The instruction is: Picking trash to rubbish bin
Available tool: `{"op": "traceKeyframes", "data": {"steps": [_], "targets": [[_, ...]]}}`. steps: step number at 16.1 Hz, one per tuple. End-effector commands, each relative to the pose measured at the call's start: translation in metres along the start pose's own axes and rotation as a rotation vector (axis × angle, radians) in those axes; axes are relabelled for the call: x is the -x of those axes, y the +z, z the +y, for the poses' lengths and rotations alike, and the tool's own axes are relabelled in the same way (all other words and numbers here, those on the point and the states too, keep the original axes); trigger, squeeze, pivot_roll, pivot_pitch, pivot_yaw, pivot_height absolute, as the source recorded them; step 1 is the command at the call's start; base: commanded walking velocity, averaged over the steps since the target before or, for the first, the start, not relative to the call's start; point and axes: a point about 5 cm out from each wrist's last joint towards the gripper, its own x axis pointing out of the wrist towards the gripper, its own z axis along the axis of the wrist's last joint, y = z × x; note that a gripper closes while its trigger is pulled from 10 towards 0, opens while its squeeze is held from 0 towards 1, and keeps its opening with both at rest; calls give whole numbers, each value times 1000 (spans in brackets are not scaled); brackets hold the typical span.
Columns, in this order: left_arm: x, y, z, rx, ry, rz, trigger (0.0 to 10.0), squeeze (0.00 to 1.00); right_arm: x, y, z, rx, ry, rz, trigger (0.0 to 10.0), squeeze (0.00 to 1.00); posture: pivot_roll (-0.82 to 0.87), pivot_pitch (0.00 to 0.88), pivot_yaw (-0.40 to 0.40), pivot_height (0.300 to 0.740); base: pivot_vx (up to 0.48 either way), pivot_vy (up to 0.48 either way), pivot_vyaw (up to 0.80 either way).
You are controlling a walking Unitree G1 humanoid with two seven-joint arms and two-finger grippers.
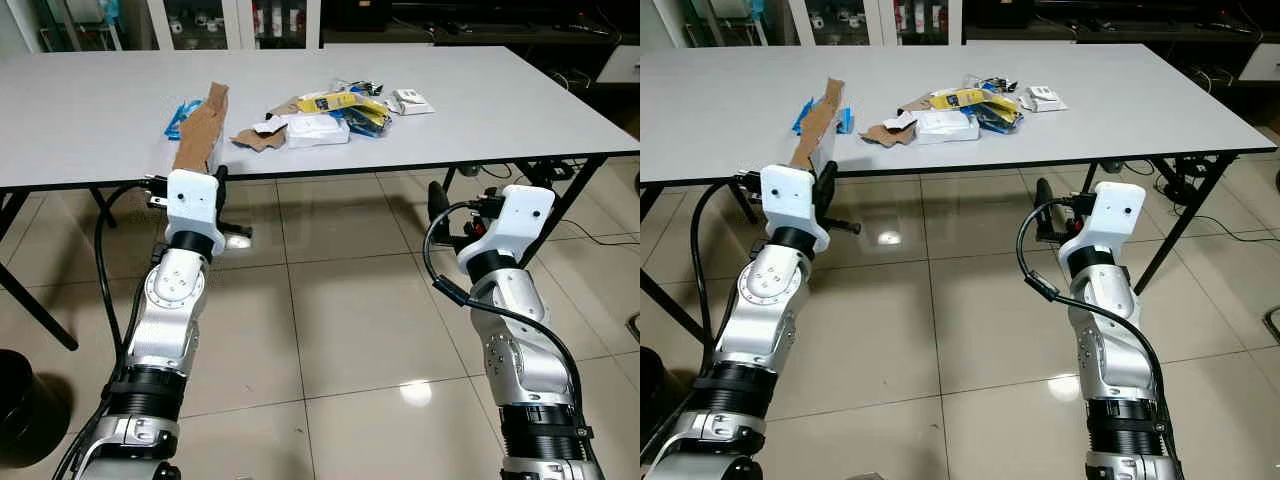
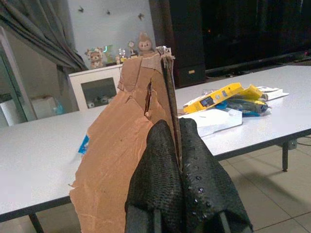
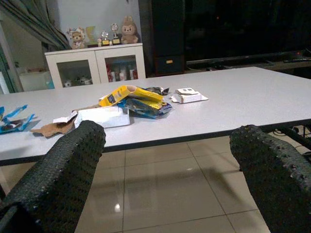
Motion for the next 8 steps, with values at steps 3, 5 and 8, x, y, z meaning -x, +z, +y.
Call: {"op": "traceKeyframes", "data": {"steps": [3, 5, 8], "targets": [[-2, 4, 2, 2, 9, -11, 10000, 0, -2, 4, -1, 19, -3, -12, 10000, 0, -23, 51, -8, 740, 0, 0, 0], [0, 3, 3, 0, 10, -6, 10000, 0, -1, 3, 0, 22, -4, -15, 10000, 0, -18, 37, -6, 740, 0, 0, 800], [1, 3, 1, -1, 4, -9, 10000, 0, 2, -1, 1, 14, 0, -6, 10000, 0, -13, 4, -11, 740, 0, 0, 800]]}}
